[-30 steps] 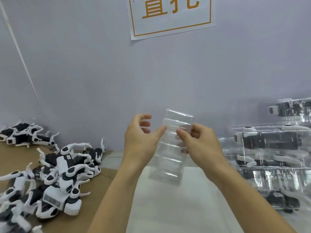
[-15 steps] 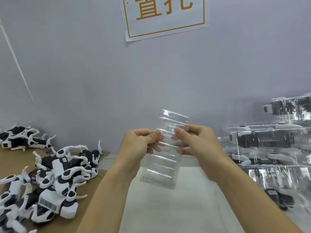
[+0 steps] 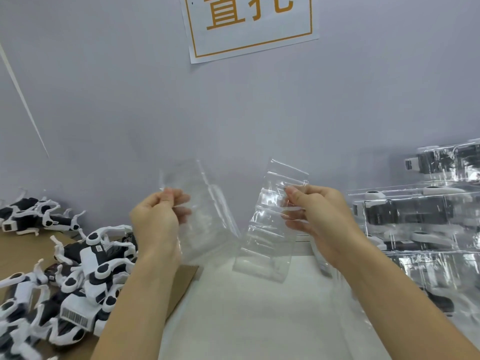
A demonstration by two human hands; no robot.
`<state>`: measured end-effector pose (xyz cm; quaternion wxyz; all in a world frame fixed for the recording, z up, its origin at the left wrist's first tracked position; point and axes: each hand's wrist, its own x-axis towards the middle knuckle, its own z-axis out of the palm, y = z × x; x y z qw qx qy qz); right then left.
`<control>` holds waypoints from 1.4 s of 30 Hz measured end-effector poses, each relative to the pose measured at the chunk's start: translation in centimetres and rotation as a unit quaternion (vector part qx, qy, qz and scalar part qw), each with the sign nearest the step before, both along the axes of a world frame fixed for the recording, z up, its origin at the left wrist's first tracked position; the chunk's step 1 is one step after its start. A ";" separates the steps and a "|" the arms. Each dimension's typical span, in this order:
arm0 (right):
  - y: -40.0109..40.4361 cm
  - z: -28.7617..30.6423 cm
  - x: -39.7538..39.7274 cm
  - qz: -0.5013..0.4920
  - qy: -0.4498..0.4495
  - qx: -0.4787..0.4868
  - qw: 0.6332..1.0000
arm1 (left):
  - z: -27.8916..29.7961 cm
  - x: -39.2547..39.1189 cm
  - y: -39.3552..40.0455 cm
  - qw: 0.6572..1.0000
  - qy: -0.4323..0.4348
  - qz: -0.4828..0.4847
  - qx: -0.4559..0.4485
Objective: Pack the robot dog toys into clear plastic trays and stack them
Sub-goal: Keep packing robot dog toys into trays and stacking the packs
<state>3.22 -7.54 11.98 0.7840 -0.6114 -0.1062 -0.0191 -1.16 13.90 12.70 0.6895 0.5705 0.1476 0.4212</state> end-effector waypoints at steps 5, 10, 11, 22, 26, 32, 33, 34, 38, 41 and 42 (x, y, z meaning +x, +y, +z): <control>0.4 0.5 -0.5 -0.047 -0.057 -0.042 0.996 | -2.4 1.7 0.3 0.975 -0.094 0.037 -0.196; 0.0 1.6 -1.1 -0.083 -0.123 -0.049 0.988 | -7.1 4.0 -0.7 0.923 -0.053 -0.139 -0.354; 0.0 1.9 -1.3 -0.068 -0.131 -0.043 0.988 | -8.4 4.3 -1.3 0.922 -0.012 -0.162 -0.351; 0.0 1.8 -2.3 0.122 -0.232 -0.298 0.918 | -11.2 3.9 1.3 0.941 0.320 0.035 0.101; 0.8 0.8 -2.5 0.111 -0.256 -0.462 0.841 | -10.7 3.9 2.4 0.965 0.259 -0.017 -0.025; 3.4 -2.1 -3.2 0.168 -0.189 -0.616 0.746 | -10.4 3.5 1.5 0.942 0.233 -0.199 -0.135; 3.6 -2.5 -3.2 0.174 -0.178 -0.634 0.732 | -10.2 3.6 1.5 0.947 0.239 -0.188 -0.102; 3.7 -2.7 -3.2 0.182 -0.167 -0.644 0.724 | -9.9 3.6 1.5 0.952 0.238 -0.174 -0.077; 2.1 -1.8 -2.3 0.150 -0.149 -0.635 0.743 | -8.4 3.5 1.8 0.965 0.233 -0.122 -0.004; 0.4 -1.0 -1.4 0.105 -0.129 -0.655 0.737 | -7.0 2.9 1.9 0.973 0.204 -0.054 0.092; 0.0 -1.0 -1.3 0.102 -0.118 -0.662 0.733 | -6.2 2.5 1.9 0.976 0.178 -0.020 0.121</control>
